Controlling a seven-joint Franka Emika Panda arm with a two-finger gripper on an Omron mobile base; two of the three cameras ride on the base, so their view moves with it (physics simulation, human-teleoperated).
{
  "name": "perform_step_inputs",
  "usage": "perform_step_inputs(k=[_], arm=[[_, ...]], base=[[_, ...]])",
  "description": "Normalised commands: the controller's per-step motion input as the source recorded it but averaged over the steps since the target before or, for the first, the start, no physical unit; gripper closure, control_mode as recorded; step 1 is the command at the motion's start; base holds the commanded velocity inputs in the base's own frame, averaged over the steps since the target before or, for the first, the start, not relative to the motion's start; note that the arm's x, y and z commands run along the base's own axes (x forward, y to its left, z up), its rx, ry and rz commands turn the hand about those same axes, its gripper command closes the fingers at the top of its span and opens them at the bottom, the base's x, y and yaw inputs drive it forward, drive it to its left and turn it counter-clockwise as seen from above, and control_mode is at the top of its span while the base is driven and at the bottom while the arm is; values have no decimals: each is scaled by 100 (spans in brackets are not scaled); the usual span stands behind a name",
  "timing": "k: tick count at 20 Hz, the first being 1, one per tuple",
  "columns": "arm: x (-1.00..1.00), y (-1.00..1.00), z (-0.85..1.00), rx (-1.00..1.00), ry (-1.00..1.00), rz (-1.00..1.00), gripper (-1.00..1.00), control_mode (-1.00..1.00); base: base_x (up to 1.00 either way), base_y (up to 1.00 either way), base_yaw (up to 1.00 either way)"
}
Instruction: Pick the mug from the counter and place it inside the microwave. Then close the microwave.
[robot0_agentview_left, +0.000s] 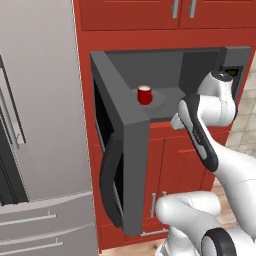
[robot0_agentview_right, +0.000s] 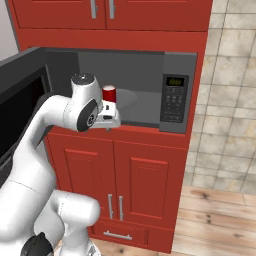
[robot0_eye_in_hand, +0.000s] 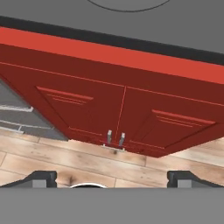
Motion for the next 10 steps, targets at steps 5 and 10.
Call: perform_step_inputs(k=[5,10], arm=[[-63,0,14,0,-9,-7,-100,-100],[-32,0,1,0,-19,-7,-100,-100]], base=[[0,0,0],[0,0,0]])
